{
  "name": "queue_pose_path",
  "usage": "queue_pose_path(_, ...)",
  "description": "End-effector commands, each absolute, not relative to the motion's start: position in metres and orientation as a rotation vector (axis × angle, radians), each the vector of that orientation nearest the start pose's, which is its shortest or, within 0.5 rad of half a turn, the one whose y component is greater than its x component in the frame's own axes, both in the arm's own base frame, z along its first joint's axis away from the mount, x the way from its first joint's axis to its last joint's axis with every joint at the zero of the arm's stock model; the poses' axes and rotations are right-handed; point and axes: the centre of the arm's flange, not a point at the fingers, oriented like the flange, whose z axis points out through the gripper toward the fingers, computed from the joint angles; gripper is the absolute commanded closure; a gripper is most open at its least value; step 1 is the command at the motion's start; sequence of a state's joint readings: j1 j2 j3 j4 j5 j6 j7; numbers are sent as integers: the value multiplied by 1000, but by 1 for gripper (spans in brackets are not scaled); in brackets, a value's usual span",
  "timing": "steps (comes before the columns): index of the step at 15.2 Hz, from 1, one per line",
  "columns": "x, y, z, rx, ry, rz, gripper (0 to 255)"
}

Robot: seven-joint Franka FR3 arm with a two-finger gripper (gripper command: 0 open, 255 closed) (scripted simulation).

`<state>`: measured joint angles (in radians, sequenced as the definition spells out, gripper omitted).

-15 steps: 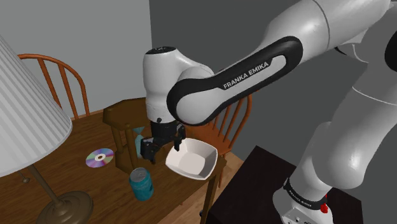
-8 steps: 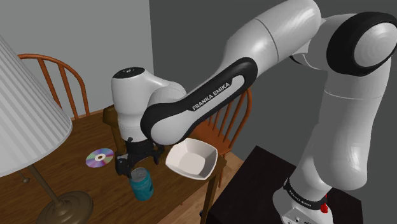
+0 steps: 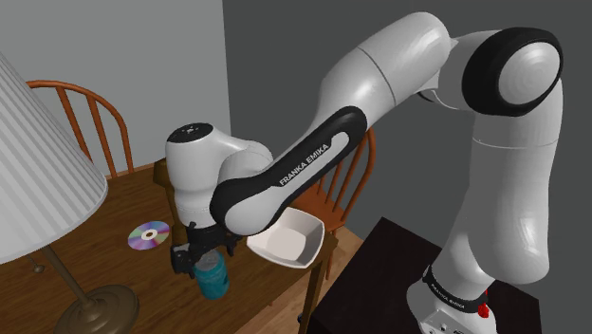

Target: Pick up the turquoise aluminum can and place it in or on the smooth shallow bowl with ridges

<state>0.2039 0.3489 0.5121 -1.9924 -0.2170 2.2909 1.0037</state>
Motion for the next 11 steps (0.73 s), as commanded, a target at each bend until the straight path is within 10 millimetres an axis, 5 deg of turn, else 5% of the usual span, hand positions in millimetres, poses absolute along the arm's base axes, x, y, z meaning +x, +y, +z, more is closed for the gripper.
queue_pose_path(1, 465, 384, 304, -3124, 266, 2, 0)
queue_pose_path(7, 465, 384, 305, -3124, 266, 2, 0)
queue_pose_path(8, 465, 384, 305, -3124, 266, 2, 255)
queue_pose_path(11, 465, 384, 304, -3124, 266, 2, 255)
